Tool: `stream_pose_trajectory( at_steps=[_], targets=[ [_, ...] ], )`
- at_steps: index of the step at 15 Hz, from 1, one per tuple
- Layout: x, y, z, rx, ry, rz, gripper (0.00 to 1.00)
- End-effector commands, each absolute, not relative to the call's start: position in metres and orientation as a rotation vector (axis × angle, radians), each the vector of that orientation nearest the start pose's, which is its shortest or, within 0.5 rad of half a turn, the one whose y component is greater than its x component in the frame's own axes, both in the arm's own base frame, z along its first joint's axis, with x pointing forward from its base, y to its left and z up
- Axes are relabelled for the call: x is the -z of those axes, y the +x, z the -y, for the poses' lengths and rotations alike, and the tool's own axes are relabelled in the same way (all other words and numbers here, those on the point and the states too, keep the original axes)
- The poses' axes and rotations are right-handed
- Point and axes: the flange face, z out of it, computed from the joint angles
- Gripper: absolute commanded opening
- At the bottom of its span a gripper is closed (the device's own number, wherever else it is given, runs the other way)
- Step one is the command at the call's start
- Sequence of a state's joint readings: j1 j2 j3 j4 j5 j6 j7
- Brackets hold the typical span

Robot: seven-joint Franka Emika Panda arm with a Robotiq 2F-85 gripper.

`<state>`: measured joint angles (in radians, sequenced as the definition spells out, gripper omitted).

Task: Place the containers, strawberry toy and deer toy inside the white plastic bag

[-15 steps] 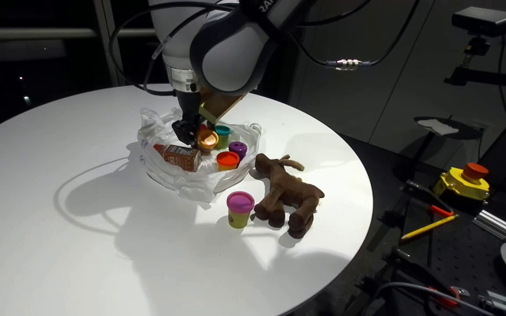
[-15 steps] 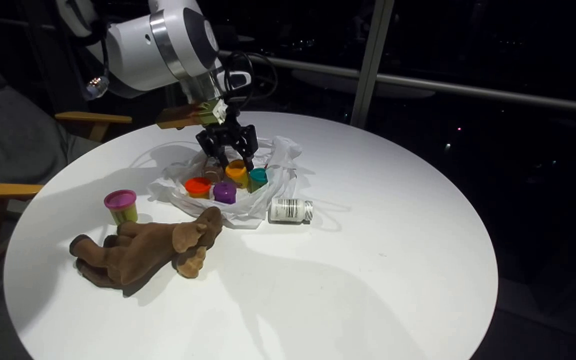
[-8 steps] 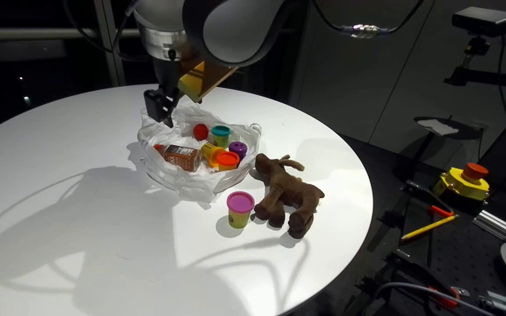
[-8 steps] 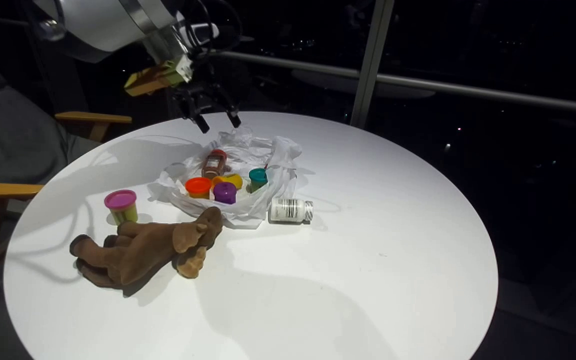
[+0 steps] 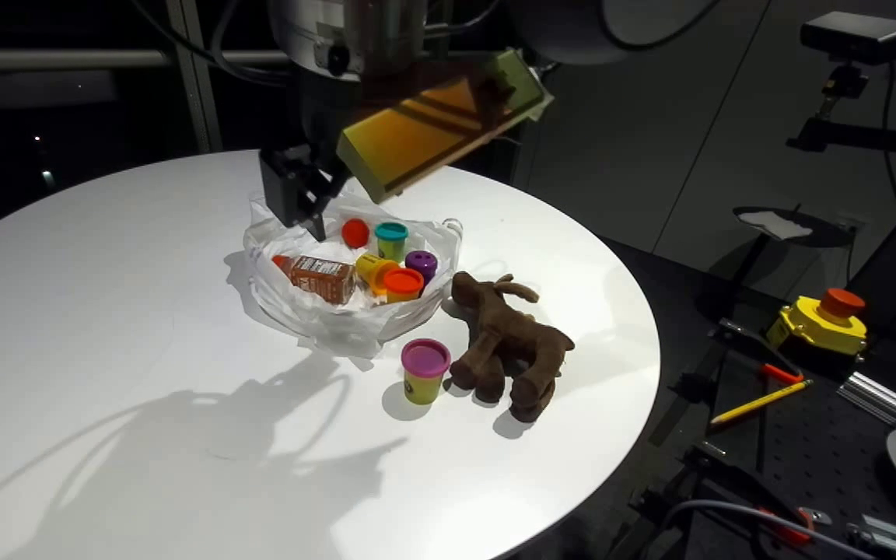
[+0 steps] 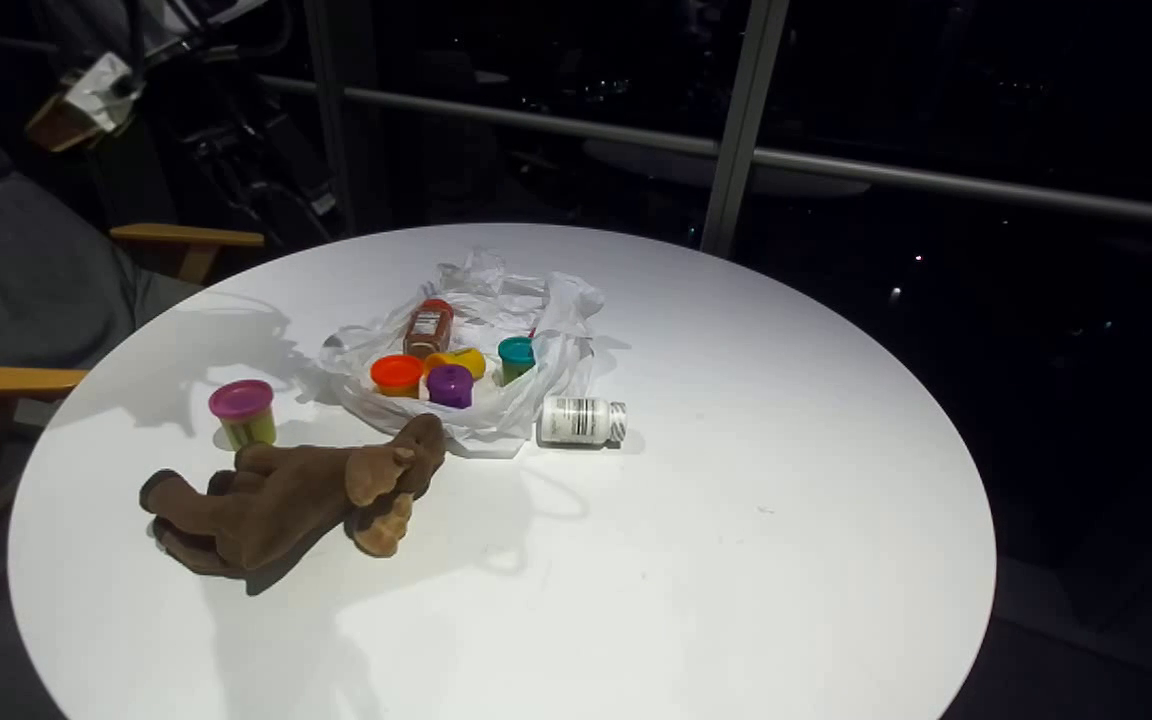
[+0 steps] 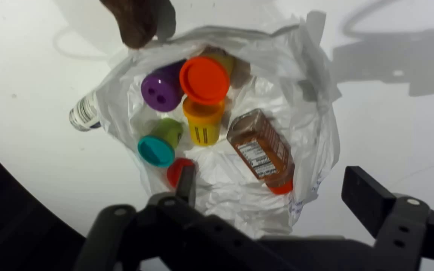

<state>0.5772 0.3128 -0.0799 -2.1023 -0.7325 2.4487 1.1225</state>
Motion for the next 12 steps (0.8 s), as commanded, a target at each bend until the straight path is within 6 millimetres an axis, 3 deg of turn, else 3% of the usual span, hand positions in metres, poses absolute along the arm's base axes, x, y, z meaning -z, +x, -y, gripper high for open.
stream_pose_trajectory(
  at_steps=[1,6,12],
  targets=[
    [-0.255,0.464,-0.269,0.476,-3.328,-0.082,1.0],
    [-0.216,0.443,-0.258,0.203,-3.213,-0.067,1.0],
    [-0.181,0.453,-0.248,0.025,-3.221,-0.085,1.0]
  ],
)
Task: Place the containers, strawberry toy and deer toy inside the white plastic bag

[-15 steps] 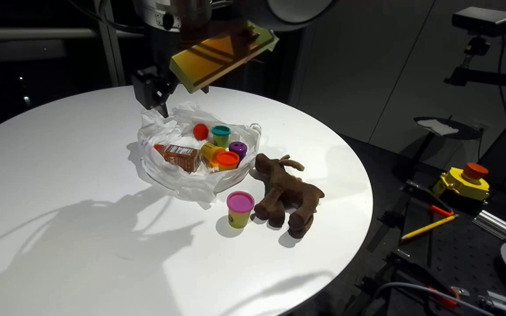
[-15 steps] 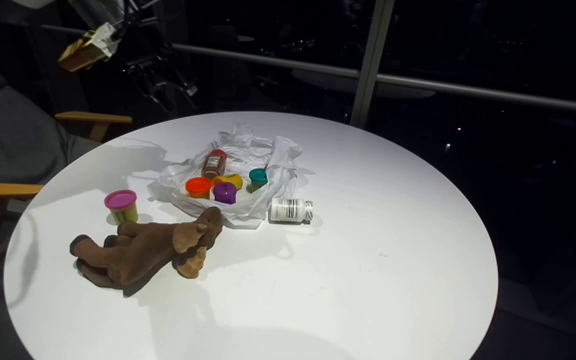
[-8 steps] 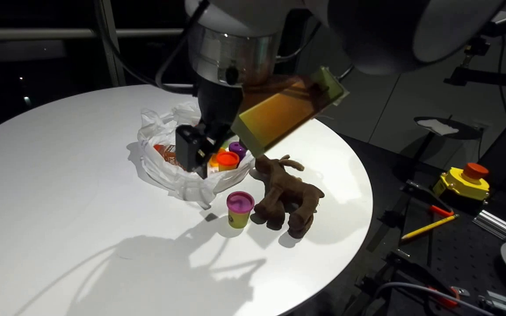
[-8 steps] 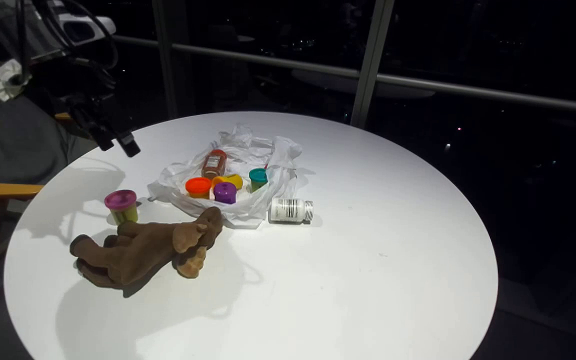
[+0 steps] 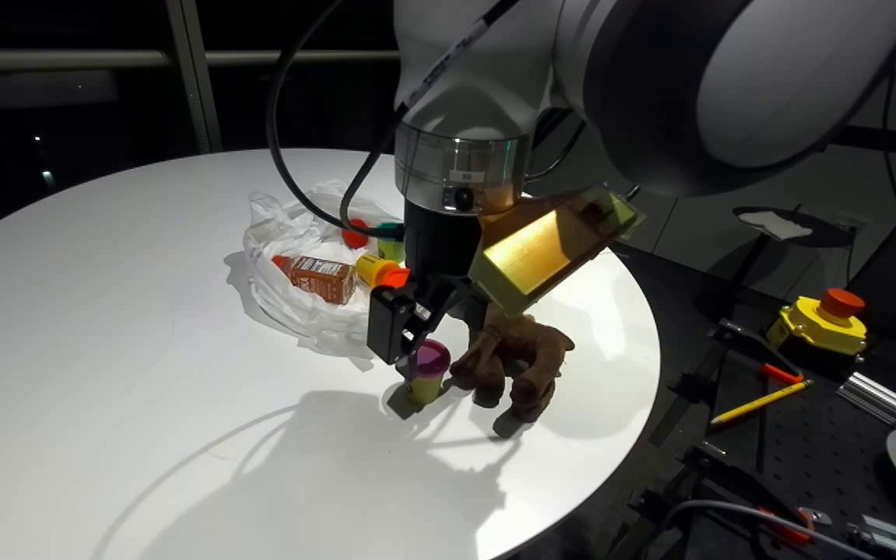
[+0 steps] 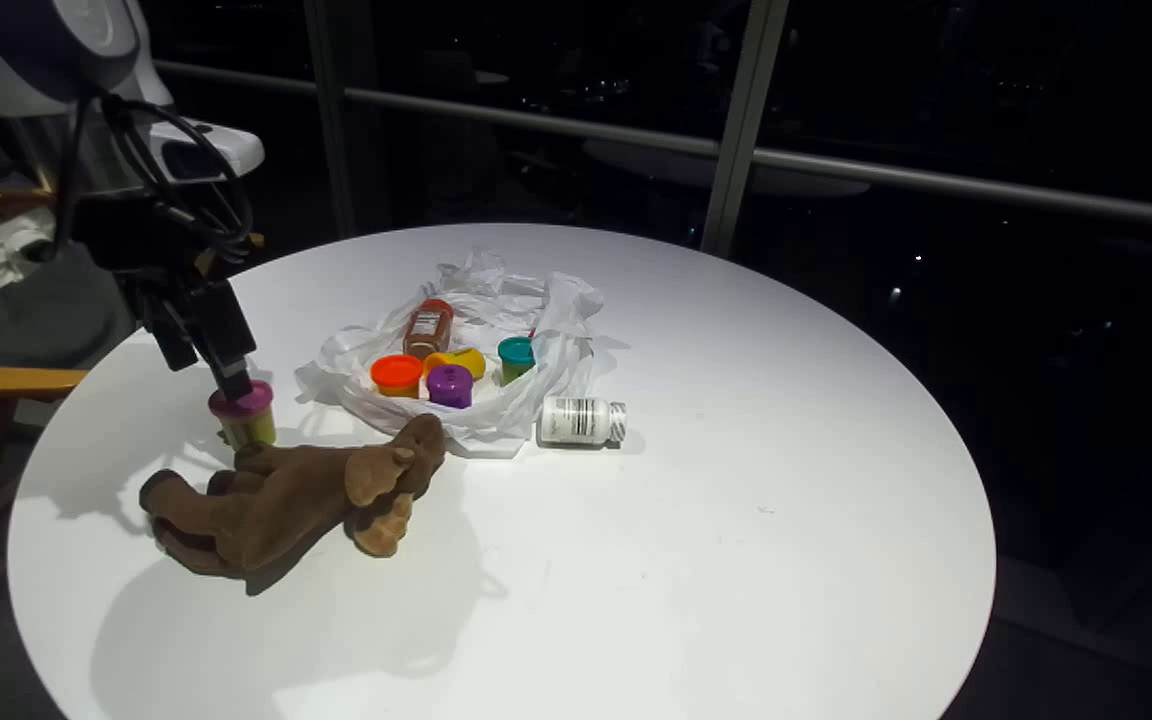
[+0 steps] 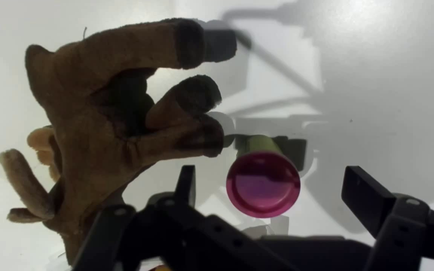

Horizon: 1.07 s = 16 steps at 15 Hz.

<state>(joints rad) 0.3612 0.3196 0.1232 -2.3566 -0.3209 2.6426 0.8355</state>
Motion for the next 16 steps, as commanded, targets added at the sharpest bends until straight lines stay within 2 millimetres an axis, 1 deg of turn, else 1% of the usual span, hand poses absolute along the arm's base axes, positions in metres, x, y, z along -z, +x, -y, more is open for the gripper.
stream_pose_trajectory(
  at_steps=[1,4,5,6,8,11,12,13,14,15,16],
  targets=[
    [-0.176,0.455,-0.249,0.0,-3.214,-0.07,1.0],
    [-0.159,0.461,-0.248,-0.062,-3.225,-0.067,1.0],
    [-0.158,0.464,-0.248,-0.061,-3.227,-0.072,0.91],
    [-0.156,0.466,-0.247,-0.052,-3.241,-0.084,0.72],
    [-0.155,0.471,-0.245,-0.034,-3.26,-0.102,0.58],
    [-0.159,0.475,-0.242,-0.018,-3.282,-0.115,0.33],
    [-0.163,0.475,-0.244,-0.021,-3.289,-0.107,0.28],
    [-0.169,0.474,-0.247,-0.015,-3.299,-0.093,0.26],
    [-0.18,0.474,-0.251,0.012,-3.315,-0.079,0.24],
    [-0.192,0.474,-0.256,0.047,-3.33,-0.062,0.24],
    [-0.211,0.479,-0.261,0.126,-3.351,-0.062,0.24]
  ],
)
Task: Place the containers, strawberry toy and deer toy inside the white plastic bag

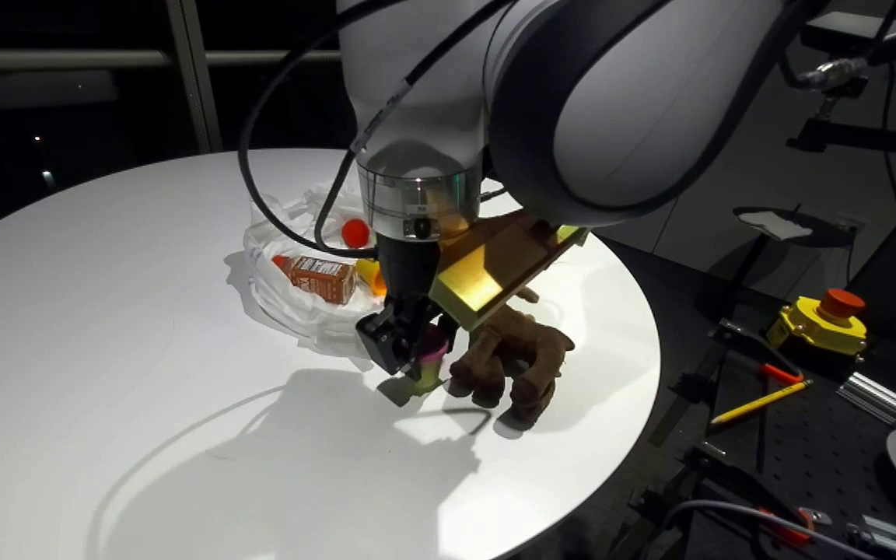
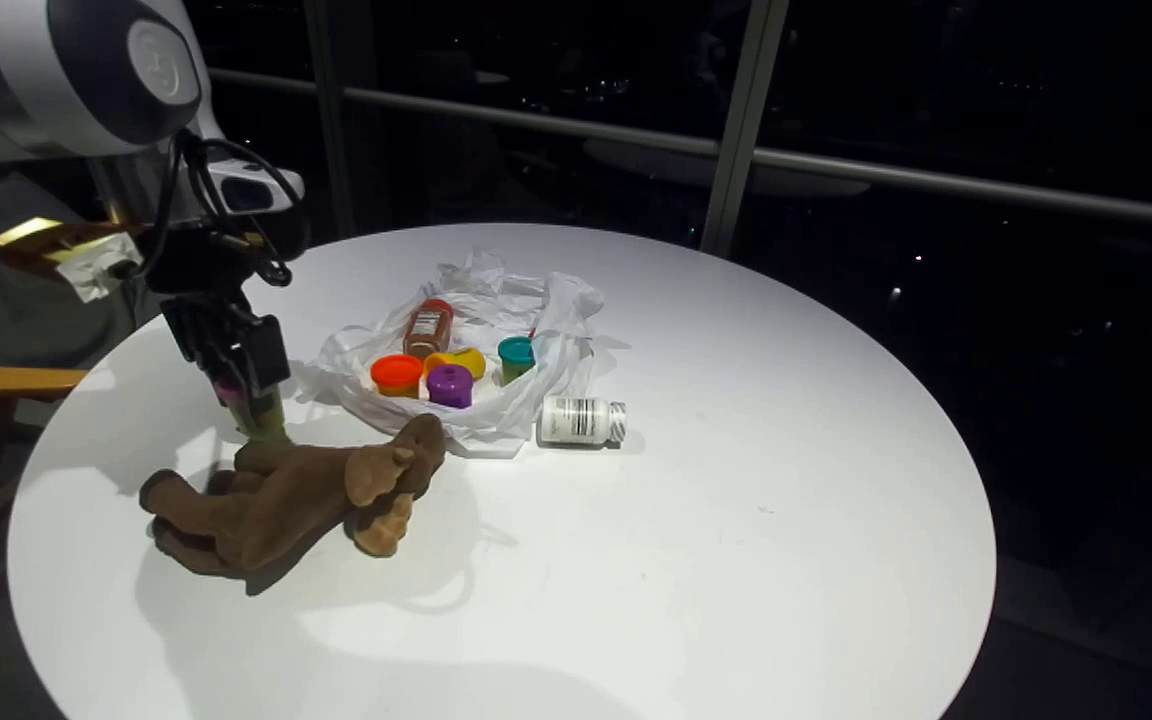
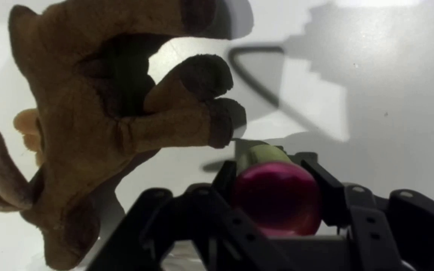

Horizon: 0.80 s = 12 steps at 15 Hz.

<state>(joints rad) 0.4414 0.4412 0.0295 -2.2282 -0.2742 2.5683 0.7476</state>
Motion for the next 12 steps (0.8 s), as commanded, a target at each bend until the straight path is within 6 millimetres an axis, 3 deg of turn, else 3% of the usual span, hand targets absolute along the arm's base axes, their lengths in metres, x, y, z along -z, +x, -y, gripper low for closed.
stream_pose_trajectory(
  at_steps=[1,4,7,9,12],
  targets=[
    [-0.227,0.484,-0.267,0.188,-3.363,-0.054,0.24],
    [-0.271,0.523,-0.272,0.369,-3.398,-0.079,0.24],
    [-0.292,0.582,-0.263,0.533,-3.418,-0.037,0.24],
    [-0.288,0.62,-0.251,0.614,-3.418,0.007,0.24],
    [-0.257,0.668,-0.227,0.593,-3.425,0.001,0.24]
  ],
)
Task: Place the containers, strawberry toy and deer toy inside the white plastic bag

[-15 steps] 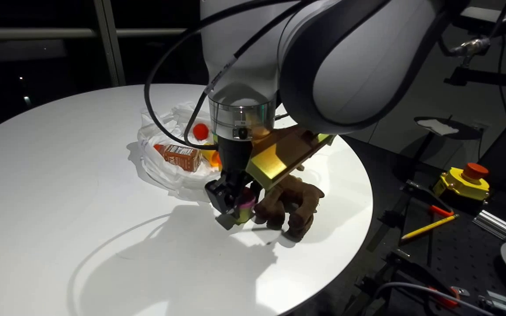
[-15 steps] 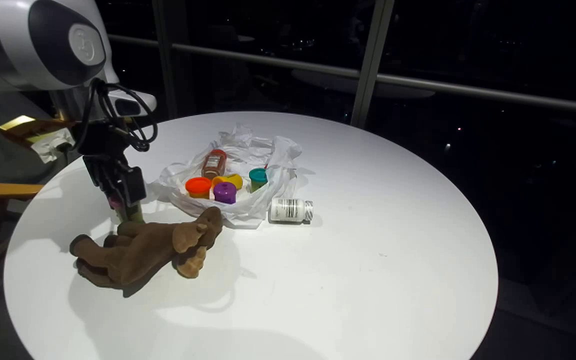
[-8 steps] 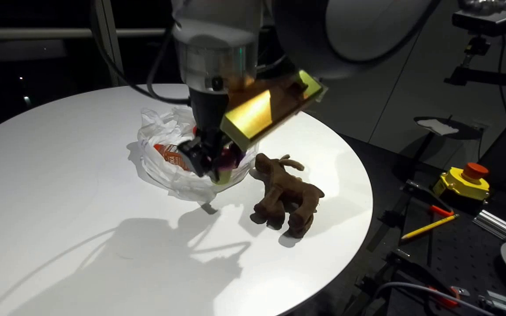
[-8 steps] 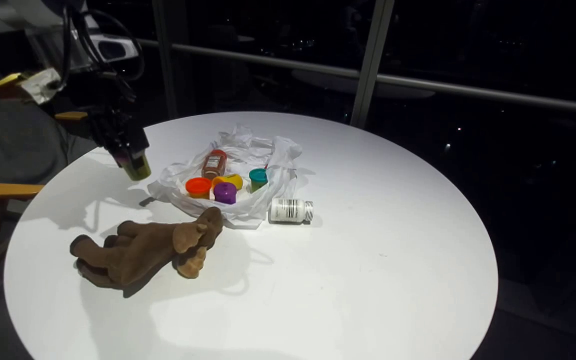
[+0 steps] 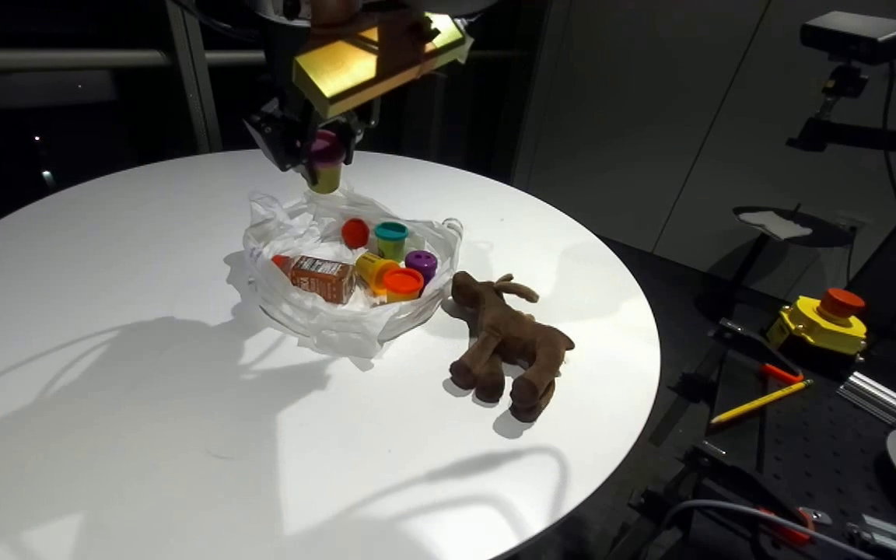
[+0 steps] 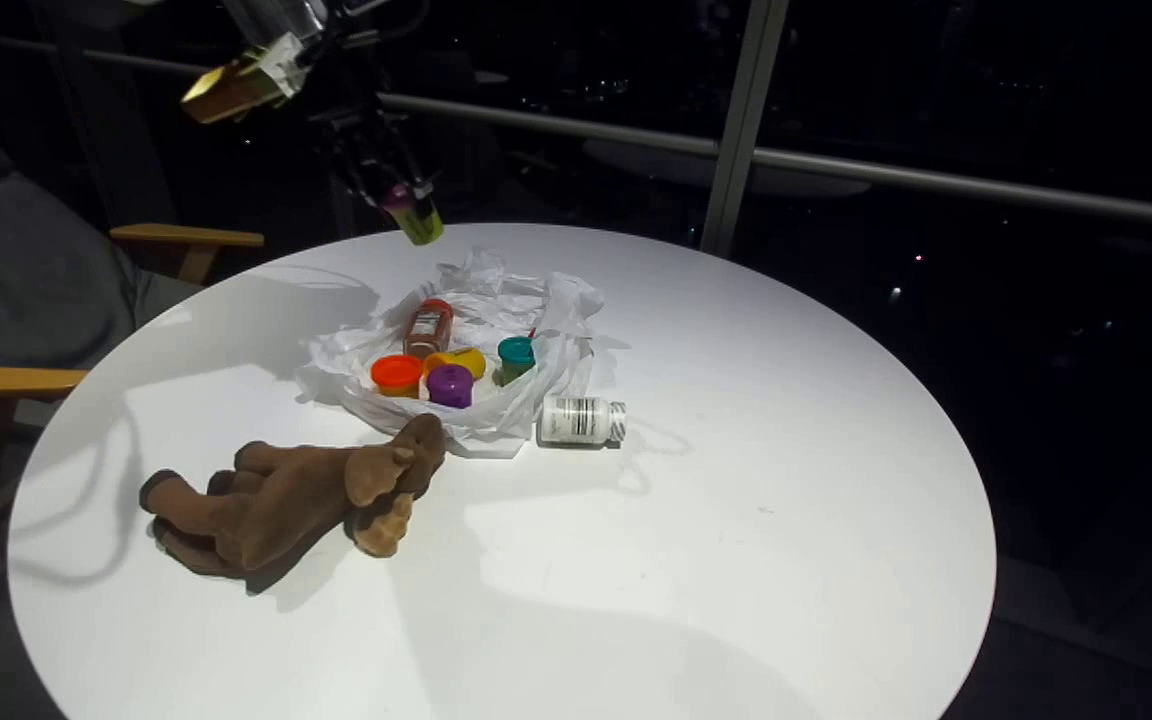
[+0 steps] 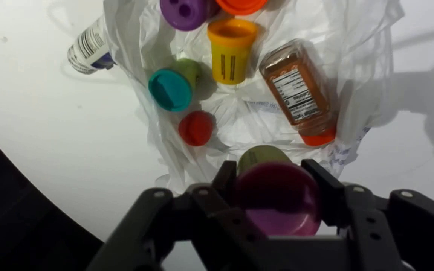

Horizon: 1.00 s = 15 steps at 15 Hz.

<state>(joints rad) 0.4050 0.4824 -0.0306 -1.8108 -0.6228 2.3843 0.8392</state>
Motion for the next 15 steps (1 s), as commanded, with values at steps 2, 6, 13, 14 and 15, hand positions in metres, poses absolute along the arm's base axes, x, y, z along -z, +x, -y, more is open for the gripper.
stream_pose_trajectory(
  at_steps=[2,6,13,14,15],
  targets=[
    [-0.23,0.689,-0.213,0.519,-3.412,0.015,0.24],
    [-0.184,0.715,-0.198,0.379,-3.405,0.054,0.24],
    [-0.211,0.693,-0.226,0.438,-3.415,0.176,1.0],
    [-0.225,0.682,-0.233,0.467,-3.412,0.184,1.0],
    [-0.239,0.671,-0.239,0.514,-3.427,0.177,1.0]
  ],
)
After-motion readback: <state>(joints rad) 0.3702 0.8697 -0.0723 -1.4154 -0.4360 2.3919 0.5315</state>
